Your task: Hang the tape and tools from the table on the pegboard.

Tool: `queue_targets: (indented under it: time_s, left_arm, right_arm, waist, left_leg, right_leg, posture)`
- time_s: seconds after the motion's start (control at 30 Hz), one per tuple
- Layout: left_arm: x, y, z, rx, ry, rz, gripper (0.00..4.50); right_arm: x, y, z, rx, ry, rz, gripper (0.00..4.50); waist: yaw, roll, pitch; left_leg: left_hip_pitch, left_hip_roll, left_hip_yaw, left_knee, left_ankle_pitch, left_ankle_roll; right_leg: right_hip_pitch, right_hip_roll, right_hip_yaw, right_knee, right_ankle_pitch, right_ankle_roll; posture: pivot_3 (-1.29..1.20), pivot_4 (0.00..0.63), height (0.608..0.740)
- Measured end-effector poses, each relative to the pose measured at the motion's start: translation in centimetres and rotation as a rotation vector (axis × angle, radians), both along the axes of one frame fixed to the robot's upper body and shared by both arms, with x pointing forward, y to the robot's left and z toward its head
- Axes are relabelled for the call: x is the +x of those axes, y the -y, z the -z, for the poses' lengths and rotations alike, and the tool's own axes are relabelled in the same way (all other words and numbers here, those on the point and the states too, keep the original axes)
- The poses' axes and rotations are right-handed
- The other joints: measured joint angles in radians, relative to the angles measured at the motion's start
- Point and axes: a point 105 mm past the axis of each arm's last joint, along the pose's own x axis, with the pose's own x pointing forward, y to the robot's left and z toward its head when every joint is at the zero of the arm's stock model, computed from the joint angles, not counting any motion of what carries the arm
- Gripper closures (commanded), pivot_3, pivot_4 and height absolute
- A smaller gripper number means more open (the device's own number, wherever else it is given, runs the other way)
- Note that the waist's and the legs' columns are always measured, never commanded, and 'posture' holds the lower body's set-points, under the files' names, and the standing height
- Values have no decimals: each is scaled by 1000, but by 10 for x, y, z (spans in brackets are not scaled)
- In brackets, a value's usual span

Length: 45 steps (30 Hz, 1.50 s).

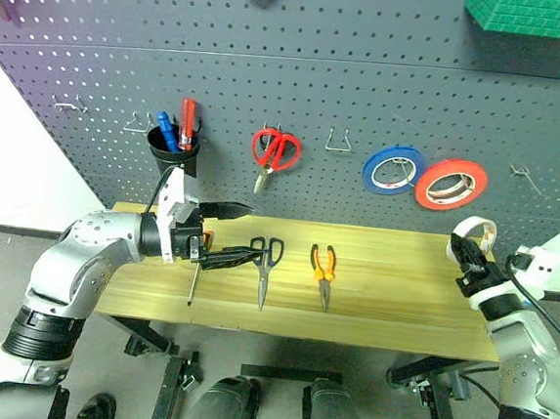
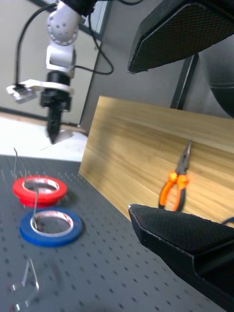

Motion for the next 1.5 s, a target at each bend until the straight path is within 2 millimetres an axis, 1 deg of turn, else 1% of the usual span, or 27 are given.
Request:
queue_targets:
  time_s: [0.07, 0.17, 0.23, 0.3, 0.4, 0.5, 0.6, 0.7, 0.8, 0.9, 0.93, 1.0, 1.13, 1.23, 1.3, 1.37, 1.5]
  left_arm:
    - [0, 3, 1, -2, -4, 9, 0]
    - [0, 3, 2, -1, -7, 8, 0]
    - [1, 3, 2, -4, -6, 8, 0]
    - [1, 4, 1, -9, -9, 6, 0]
    - [2, 7, -2, -16, -2, 10, 0]
    - [3, 8, -3, -17, 1, 9, 0]
    - [2, 9, -3, -16, 1, 9, 0]
    - [2, 9, -3, -15, 2, 9, 0]
    - [0, 10, -4, -13, 11, 10, 0]
    - [-2, 9, -1, -10, -7, 4, 0]
    - [-3, 9, 2, -8, -19, 0, 0]
    - [-4, 9, 1, -5, -11, 0, 0]
    - [-7, 8, 2, 1, -17, -8, 0]
    - [-8, 7, 5, 8, -28, -16, 0]
    - [-9, 8, 5, 10, -25, -14, 0]
    - [-11, 8, 4, 11, -23, -12, 0]
    - [-12, 8, 4, 6, -26, -8, 0]
  right_arm:
    - [3, 0, -8, -8, 21, 9, 4473]
    - [2, 6, -9, -37, 17, 29, 4473]
    - [2, 14, -10, -57, 13, 50, 4473]
    - [5, 22, -15, -75, 24, 76, 4473]
    - [10, 30, -24, -91, 47, 105, 4473]
    - [17, 45, -26, -118, 40, 147, 4473]
    - [25, 52, -31, -143, 55, 163, 4473]
    - [33, 54, -29, -154, 55, 167, 4473]
    - [39, 62, -25, -160, 41, 186, 4473]
    - [43, 66, -23, -160, 33, 190, 4473]
    - [47, 66, -23, -164, 31, 188, 4473]
    - [56, 67, -20, -167, 18, 186, 4473]
    - [64, 72, -24, -193, 20, 191, 4473]
    - [68, 74, -21, -201, 9, 190, 4473]
    - [69, 75, -16, -192, -7, 187, 3906]
    - [70, 75, -12, -180, -20, 179, 3437]
    - [71, 76, -8, -204, -38, 175, 2111]
  waist:
    - [-10, -1, -7]
    - [-18, 0, -8]
    - [-19, 0, -9]
    - [-20, 1, -10]
    - [-24, 2, -12]
    - [-24, 2, -12]
    - [-25, 2, -12]
    - [-26, 2, -12]
    - [-23, 2, -12]
    - [-21, 2, -12]
    - [-21, 2, -12]
    - [-23, 2, -12]
    - [-19, 2, -12]
    - [-18, 2, -12]
    - [-18, 2, -12]
    - [-17, 2, -12]
    - [-17, 2, -12]
  left_leg:
    - [0, 0, 0, 0, 1, 1]
    - [0, 0, 0, 0, 1, 2]
    - [0, 0, 0, 1, 1, 2]
    - [1, 0, 0, 1, 1, 2]
    - [1, 0, 0, 1, 1, 2]
    - [2, 0, 0, 2, 1, 2]
    - [2, 0, 0, 2, 1, 3]
    - [3, 0, 0, 3, 1, 3]
    - [4, 0, 0, 3, 1, 3]
    - [4, 0, 0, 3, 1, 3]
    - [4, 0, 0, 3, 1, 3]
    - [5, 0, 1, 4, 1, 3]
    - [6, 1, 0, 4, 1, 4]
    - [6, 1, 0, 4, 1, 4]
    - [6, 0, 1, 4, 1, 4]
    - [6, 0, 0, 4, 1, 4]
    - [6, 0, 0, 4, 1, 4]
  right_leg:
    - [0, 0, 0, 0, 0, 0]
    - [1, 0, 0, 0, 0, 0]
    - [1, 0, 0, 0, 0, 0]
    - [1, 0, 0, 0, 0, 0]
    - [2, 0, 0, 0, 0, 0]
    - [3, 0, 0, 0, 0, 0]
    - [3, 0, 0, 1, 0, 0]
    - [4, 0, 0, 1, 0, 0]
    - [6, 1, 0, 1, 0, 0]
    - [6, 1, 0, 1, 0, -1]
    - [6, 1, 0, 1, 0, -1]
    - [7, 0, 0, 1, 0, -1]
    - [7, 1, 0, 1, 0, -1]
    - [8, 1, 0, 1, 0, -1]
    - [8, 0, 0, 1, 0, -1]
    - [8, 0, 0, 1, 0, -1]
    - [8, 0, 0, 1, 0, -1]
  posture:
    - [-217, 22, 740]
    - [-217, 22, 740]
    - [-216, 24, 740]
    - [-212, 25, 740]
    - [-208, 31, 740]
    - [-199, 34, 740]
    - [-191, 36, 740]
    - [-177, 36, 740]
    - [-167, 39, 740]
    - [-152, 43, 740]
    - [-149, 43, 740]
    - [-144, 43, 740]
    - [-132, 46, 740]
    - [-129, 44, 740]
    - [-121, 46, 740]
    - [-121, 47, 740]
    - [-121, 47, 740]
